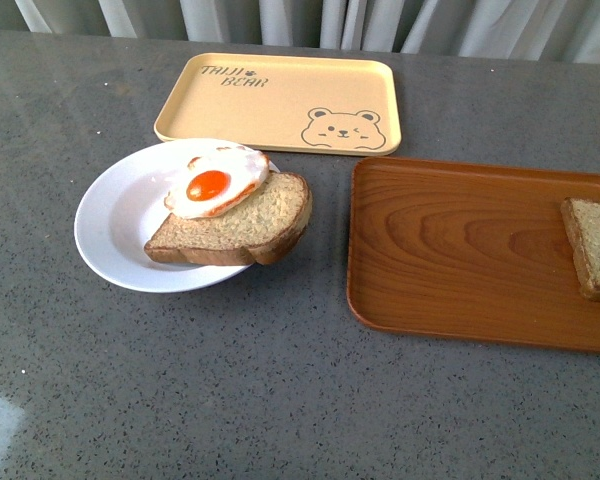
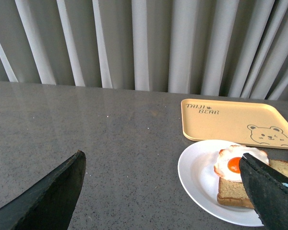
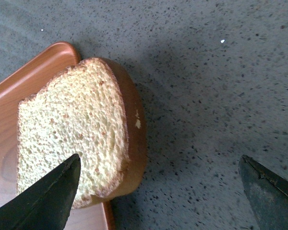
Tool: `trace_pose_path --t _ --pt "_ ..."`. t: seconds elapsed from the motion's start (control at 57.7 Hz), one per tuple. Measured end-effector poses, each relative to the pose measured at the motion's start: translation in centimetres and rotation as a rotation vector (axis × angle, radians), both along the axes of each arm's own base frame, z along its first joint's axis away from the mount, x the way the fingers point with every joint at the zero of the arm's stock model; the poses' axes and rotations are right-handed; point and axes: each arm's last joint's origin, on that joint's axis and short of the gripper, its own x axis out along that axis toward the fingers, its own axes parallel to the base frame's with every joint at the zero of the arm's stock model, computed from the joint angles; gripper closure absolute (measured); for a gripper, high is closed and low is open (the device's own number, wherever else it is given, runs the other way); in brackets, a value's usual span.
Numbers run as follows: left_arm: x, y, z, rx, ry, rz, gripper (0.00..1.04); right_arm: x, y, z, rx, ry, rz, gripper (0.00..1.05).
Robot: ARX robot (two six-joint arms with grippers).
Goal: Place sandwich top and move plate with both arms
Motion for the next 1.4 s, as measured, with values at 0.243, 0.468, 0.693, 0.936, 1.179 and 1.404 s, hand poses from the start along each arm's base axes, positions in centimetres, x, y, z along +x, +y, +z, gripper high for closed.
trace_pose_path --t 0.243,0.468,0.693,0.936,1.179,1.404 --pt "0.0 0.0 0.0 0.000 0.000 0.000 0.09 2.2 0.6 -0.6 0.053 -0.009 0.010 0.09" --pt "0.0 0.0 0.0 0.000 0.000 0.000 0.09 3.1 1.3 -1.0 0.080 -0.001 0.010 0.36" --pt "0.0 0.0 0.0 0.000 0.000 0.000 0.09 3.0 1.4 0.4 0.127 -0.040 0.010 0.84" --pt "0.0 0.0 0.0 0.000 0.000 0.000 0.09 3.0 2.6 5.6 0.156 -0.180 0.033 1.02" --pt "0.0 0.0 0.0 0.000 0.000 0.000 0.09 6.7 10.6 11.3 0.232 -0.338 0.164 1.02" --pt "0.0 0.0 0.0 0.000 0.000 0.000 0.09 11.6 21.2 12.2 0.316 -0.368 0.310 1.02"
